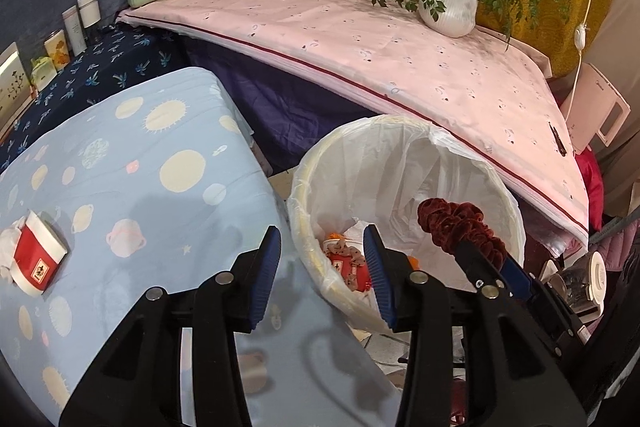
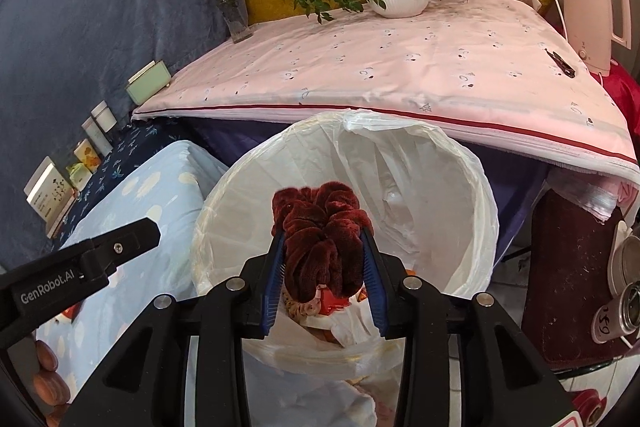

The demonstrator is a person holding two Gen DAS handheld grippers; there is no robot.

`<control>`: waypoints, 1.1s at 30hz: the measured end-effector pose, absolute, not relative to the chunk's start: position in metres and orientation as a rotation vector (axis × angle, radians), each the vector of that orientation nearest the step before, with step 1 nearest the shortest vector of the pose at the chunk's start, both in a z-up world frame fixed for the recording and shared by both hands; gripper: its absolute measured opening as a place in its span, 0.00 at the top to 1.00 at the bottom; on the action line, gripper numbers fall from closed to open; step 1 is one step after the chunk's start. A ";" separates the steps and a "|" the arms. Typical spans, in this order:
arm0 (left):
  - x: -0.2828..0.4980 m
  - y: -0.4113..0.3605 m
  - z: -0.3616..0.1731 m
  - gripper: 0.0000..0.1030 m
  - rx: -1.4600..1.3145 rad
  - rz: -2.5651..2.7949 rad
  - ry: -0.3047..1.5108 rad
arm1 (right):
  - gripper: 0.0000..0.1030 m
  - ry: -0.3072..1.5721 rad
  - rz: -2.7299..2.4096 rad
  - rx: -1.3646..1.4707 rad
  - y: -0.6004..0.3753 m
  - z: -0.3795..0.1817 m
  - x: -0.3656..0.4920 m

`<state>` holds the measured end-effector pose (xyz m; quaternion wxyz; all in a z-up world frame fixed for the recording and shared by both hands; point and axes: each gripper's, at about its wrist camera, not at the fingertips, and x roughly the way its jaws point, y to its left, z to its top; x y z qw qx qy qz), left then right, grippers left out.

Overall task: Collect trash
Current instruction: 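Open both tools to drop the scrunchies into the bin, then move both open tools from the bin back over the glove and cup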

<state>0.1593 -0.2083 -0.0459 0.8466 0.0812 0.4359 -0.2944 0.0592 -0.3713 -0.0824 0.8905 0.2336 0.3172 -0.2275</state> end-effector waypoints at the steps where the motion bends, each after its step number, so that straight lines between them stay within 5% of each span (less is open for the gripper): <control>1: 0.161 -0.206 -0.047 0.58 0.169 -0.616 0.922 | 0.62 0.658 -0.472 0.484 -0.370 -0.082 0.061; 14: 0.167 -0.174 -0.047 0.50 0.128 -0.562 0.925 | 0.50 0.641 -0.458 0.444 -0.347 -0.069 0.069; 33: 0.166 -0.105 -0.032 0.50 0.040 -0.479 0.904 | 0.48 0.638 -0.359 0.363 -0.283 -0.046 0.078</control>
